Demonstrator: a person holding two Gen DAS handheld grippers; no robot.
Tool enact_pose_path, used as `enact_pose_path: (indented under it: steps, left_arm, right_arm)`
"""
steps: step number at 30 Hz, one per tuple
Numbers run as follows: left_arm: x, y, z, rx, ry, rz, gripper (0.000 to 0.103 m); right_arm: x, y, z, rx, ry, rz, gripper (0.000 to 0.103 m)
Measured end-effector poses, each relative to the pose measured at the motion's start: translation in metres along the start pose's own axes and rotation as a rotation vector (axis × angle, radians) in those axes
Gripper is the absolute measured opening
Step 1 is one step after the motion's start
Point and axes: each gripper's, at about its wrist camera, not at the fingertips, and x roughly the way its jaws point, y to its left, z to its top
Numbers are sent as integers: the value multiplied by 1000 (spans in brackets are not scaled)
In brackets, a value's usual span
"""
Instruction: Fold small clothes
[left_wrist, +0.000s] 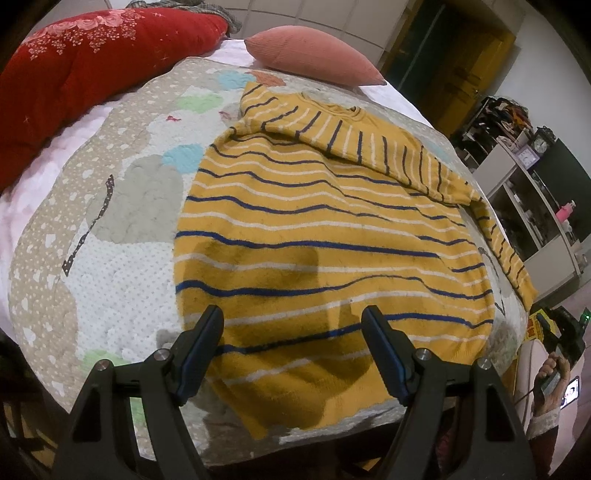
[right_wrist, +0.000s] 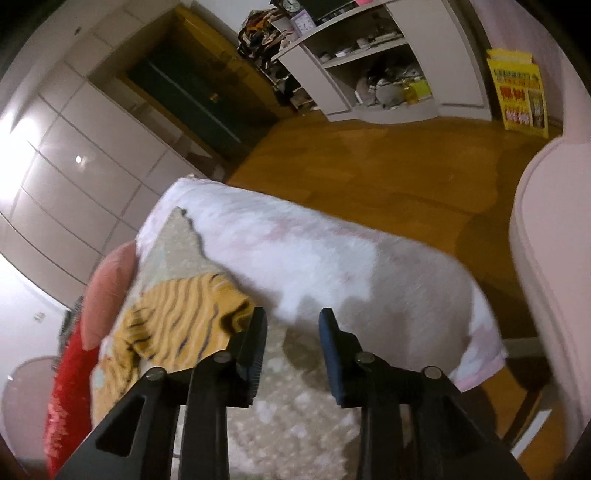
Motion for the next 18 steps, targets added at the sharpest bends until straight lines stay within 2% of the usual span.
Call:
enact_pose_path:
  steps: [4, 6, 8, 10, 14, 18]
  left_arm:
    - [0, 7, 1, -24, 3, 6, 76]
    - [-1, 9, 1, -31, -2, 3, 76]
    - [-1, 9, 1, -27, -2, 4, 76]
    - [-1, 9, 1, -28, 4, 1, 76]
    - [-1, 11, -1, -28, 8, -4, 76]
    - [3, 13, -1, -37, 11, 1, 76]
  right_arm:
    - [-1, 4, -10, 54, 22, 125, 33]
    - [1, 9, -16, 73, 37, 200, 39]
    - [6, 16, -25, 89, 67, 284, 40]
    - [15, 24, -35, 83, 104, 293, 40]
    - [38, 40, -55, 51, 162, 240, 40]
    - [51, 57, -63, 22, 159, 202, 45]
